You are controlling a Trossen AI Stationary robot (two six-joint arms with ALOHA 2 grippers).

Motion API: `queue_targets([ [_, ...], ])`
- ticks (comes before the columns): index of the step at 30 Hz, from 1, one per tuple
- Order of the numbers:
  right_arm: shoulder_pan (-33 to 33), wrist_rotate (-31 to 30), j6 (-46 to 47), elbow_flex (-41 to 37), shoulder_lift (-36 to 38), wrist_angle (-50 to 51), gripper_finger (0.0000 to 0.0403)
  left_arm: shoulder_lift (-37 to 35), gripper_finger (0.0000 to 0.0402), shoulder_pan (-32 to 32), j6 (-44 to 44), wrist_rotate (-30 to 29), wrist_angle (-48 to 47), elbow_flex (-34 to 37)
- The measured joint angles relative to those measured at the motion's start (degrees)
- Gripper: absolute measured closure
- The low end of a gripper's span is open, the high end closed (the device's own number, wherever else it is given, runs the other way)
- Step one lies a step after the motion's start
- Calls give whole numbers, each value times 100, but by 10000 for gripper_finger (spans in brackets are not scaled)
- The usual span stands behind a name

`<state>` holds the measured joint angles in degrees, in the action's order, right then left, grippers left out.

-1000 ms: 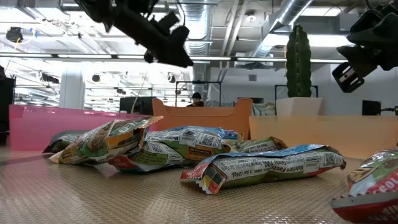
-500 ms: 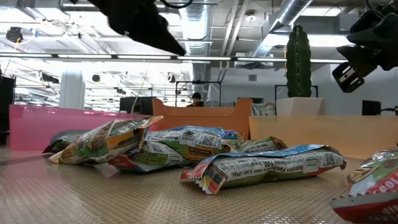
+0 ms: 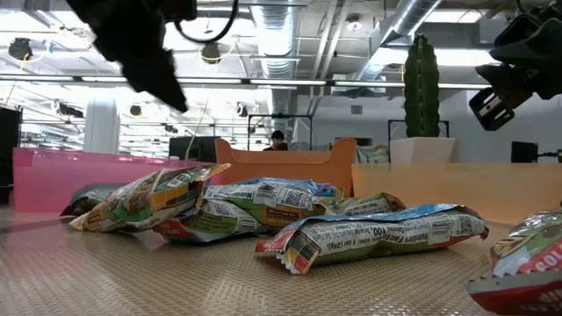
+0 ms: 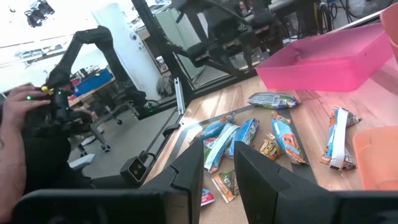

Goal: Pick and place Granola Bars by type
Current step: Put the top blue granola bar into the orange bin

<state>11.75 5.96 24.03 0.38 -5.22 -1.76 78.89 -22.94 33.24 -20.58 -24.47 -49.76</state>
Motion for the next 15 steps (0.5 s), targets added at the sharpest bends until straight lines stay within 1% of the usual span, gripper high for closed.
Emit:
queue_targets([
  [4, -1, 0, 0, 0, -1, 0, 321, 194, 269, -28, 920, -34, -390, -5],
  [7, -2, 0, -2, 0, -2, 19, 321, 408, 269, -24, 1392, 116, -599, 2],
  [10, 0, 0, 0, 0, -2, -12, 321, 639, 269, -24, 1602, 384, -729, 4],
  [15, -1, 2, -2, 0, -2, 9, 321, 978, 269, 87, 1674, 650, -712, 2],
])
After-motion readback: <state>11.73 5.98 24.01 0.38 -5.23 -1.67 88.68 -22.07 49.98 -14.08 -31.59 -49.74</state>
